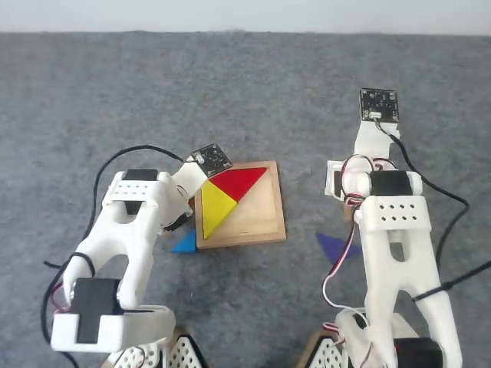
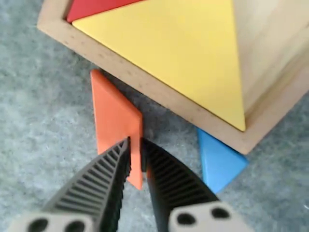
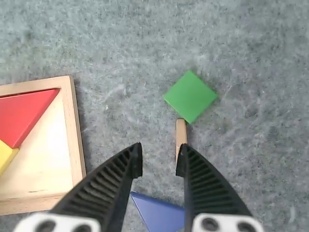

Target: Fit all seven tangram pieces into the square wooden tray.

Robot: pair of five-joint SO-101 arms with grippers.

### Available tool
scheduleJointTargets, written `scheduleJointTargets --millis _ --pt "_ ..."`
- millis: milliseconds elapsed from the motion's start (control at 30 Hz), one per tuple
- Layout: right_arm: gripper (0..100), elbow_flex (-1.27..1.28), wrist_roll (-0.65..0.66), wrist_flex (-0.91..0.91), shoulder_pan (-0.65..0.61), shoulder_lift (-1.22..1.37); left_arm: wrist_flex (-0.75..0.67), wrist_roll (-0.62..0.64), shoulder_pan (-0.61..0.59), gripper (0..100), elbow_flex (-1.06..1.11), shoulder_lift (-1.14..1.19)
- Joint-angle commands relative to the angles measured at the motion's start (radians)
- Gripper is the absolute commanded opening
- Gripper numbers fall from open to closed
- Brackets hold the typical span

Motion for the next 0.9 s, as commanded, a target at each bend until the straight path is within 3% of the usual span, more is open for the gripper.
scheduleJointTargets --millis 0,67,300,400,533,867 --pt "12.2 -0.008 0.012 -0.016 0.008 -0.048 0.006 -0.034 -0.006 12 -0.030 -0.014" --pt "12.2 -0.008 0.012 -0.016 0.008 -0.048 0.002 -0.044 -0.018 20 -0.030 -0.011" --pt "12.2 -0.006 0.041 -0.019 0.008 -0.048 0.008 -0.127 -0.078 20 -0.117 0.060" --pt "12.2 -0.006 0.043 -0.019 0.008 -0.048 0.074 -0.140 -0.069 20 -0.191 0.137" --pt "12.2 -0.006 0.044 -0.019 0.008 -0.048 0.133 -0.140 -0.048 18 -0.271 0.213" --pt "12.2 -0.006 0.044 -0.019 0.008 -0.048 0.130 -0.140 -0.057 10 -0.289 0.224"
